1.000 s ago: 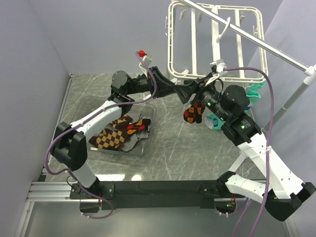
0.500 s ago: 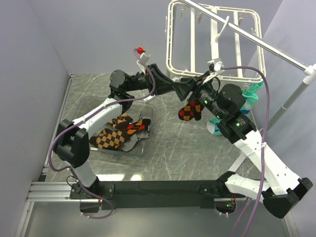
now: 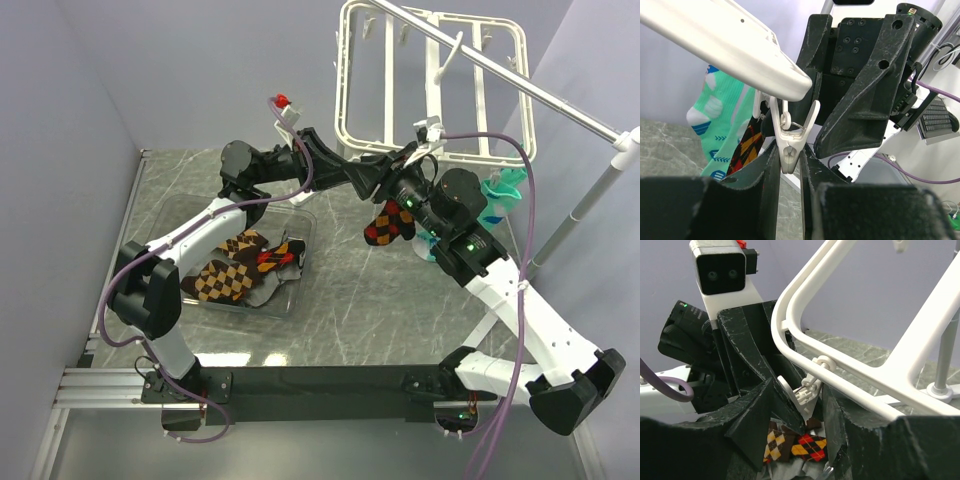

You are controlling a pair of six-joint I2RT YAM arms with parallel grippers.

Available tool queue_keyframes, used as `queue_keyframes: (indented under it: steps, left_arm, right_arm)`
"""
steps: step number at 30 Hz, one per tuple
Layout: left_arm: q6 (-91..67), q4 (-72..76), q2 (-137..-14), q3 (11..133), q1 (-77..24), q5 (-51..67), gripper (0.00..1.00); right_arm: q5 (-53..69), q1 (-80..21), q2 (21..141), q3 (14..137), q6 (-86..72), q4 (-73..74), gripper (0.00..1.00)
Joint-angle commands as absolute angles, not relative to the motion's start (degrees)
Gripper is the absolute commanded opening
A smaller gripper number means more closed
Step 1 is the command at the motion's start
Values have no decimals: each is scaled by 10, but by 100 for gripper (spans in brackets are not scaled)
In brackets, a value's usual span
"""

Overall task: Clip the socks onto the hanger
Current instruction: Open the clamp at the hanger.

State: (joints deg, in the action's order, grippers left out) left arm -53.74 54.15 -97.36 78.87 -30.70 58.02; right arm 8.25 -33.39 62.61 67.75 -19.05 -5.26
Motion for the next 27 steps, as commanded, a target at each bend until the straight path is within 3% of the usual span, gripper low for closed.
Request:
queue_keyframes:
  steps: [1, 27]
  left_arm:
    - [-545, 571, -969, 803, -308, 614, 3]
    - [-564, 599, -968, 799, -306, 621, 2]
  right_arm:
    - [62, -330, 619, 672, -193, -112, 49]
    - [49, -319, 591, 607, -233, -233, 48]
